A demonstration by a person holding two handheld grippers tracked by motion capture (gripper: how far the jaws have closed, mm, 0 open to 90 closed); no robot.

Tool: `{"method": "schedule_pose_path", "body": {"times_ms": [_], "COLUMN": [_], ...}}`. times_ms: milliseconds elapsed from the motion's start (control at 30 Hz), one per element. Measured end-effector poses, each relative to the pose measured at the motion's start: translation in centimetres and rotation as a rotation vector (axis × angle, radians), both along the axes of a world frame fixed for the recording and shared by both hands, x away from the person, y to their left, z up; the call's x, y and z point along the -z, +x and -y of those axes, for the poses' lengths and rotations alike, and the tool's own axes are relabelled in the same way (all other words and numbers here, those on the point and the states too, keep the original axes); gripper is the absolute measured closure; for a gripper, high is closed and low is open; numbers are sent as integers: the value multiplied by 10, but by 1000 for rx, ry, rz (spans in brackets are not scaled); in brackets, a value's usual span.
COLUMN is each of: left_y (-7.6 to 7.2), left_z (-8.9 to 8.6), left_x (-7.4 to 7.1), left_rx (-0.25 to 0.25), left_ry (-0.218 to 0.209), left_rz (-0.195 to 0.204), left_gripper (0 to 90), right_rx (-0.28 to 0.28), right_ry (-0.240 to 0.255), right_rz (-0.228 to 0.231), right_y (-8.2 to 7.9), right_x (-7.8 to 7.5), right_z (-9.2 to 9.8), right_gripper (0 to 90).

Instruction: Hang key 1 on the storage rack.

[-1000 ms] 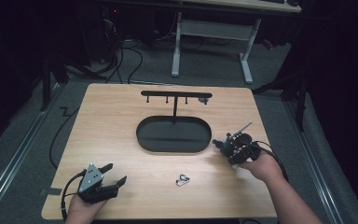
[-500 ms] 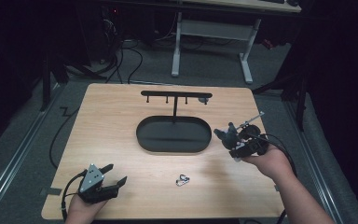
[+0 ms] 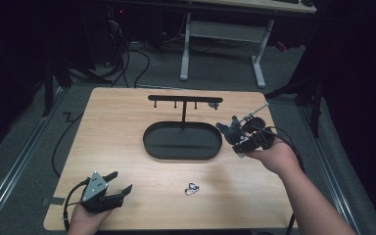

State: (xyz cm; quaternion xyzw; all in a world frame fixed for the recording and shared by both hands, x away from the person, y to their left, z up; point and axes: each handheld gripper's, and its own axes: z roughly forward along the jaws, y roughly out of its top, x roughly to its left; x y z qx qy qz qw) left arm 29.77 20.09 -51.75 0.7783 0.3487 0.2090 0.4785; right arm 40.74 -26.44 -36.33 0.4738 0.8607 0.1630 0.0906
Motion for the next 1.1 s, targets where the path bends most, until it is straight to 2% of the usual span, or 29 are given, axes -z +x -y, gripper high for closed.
{"method": "schedule_pose_path", "body": {"times_ms": [233,500,567,867,967,1100], "left_y": [-1,0,0,-1,-2,-2], "left_z": [0,-1,-1,-1,-1,-1], "left_x": [0,-1,-1,-1,-1,-1], "left_rx": [4,4,5,12,12,14], "left_ry": [-2,-4,-4,-6,-7,-7], "left_rz": [1,3,3,3,5,3], "left_gripper": [295,295,295,295,296,296], "right_rx": [22,26,28,22,18,46], "right_ry": [-20,-16,-18,-11,-31,-17], "right_rz": [19,51,46,74,85,96], "right_y": [16,29,30,33,35,38], "right_x": [-10,-20,-22,-33,-34,-36], "right_z": [-9,-20,-21,-32,-34,-33], "right_gripper": [479,479,480,480,480,479]}}
